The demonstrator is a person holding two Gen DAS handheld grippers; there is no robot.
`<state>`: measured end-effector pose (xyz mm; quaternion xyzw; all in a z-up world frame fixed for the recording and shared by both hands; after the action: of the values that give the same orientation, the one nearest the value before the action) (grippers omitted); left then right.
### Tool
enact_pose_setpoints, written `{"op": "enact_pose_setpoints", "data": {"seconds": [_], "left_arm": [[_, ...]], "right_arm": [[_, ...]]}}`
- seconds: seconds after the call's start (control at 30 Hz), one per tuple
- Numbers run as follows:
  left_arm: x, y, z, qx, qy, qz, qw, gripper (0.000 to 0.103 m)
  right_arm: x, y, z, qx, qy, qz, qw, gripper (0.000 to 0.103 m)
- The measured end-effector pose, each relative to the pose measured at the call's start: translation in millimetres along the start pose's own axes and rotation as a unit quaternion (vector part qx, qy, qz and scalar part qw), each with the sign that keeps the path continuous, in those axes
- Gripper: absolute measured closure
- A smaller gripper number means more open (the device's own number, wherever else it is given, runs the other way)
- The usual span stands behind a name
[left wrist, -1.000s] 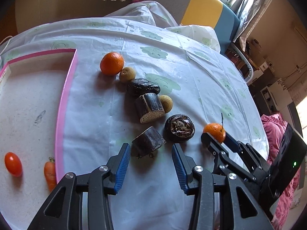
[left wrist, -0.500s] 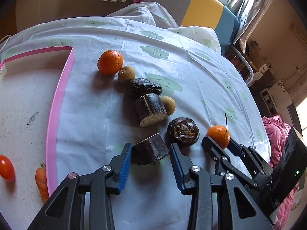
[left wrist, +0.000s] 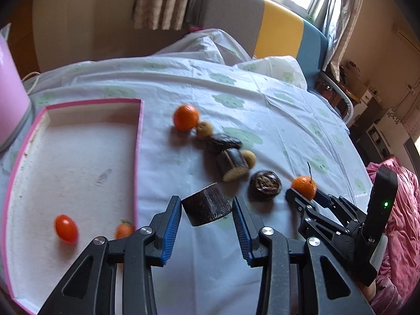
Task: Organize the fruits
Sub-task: 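Grasp a dark eggplant slice with the left gripper while the right gripper holds the orange, then lower the eggplant slice into the tray and open the left gripper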
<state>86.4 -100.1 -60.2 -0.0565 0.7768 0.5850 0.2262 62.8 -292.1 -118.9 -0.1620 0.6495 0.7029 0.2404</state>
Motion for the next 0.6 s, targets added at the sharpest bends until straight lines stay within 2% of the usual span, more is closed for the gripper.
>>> {"op": "enact_pose_setpoints", "data": {"seconds": [0.2,0.4,0.6], "left_arm": [[-11.4,18.9,41.2,-0.047,0.035,-0.037,0.9976,0.063],[-15.3,9.9,81.2,-0.096,0.072,-0.027,0.9924,0.062],[-9.4,3.1,90.9,-0.108,0.089,-0.02,0.9898,0.062]], "right_arm": [[0.4,-0.1,4.2,0.013,0.013,-0.001,1.0,0.062],[1.6,0.4,5.3,0.02,0.021,-0.003,1.0,0.062],[1.7,0.7,6.5,0.024,0.024,-0.003,0.999,0.062]]}}
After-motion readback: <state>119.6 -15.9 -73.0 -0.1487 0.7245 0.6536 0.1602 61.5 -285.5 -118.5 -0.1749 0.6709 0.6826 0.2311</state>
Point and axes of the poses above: each gripper's, at about its wrist camera, not at the fingertips, and y roughly against the way its jaws point, z to its left, x to its underside, the point moved 3 cm from there along -y, roughly the way its jaws point, and after that the axes turned 9 degrees about z, right-handed, at the moved point
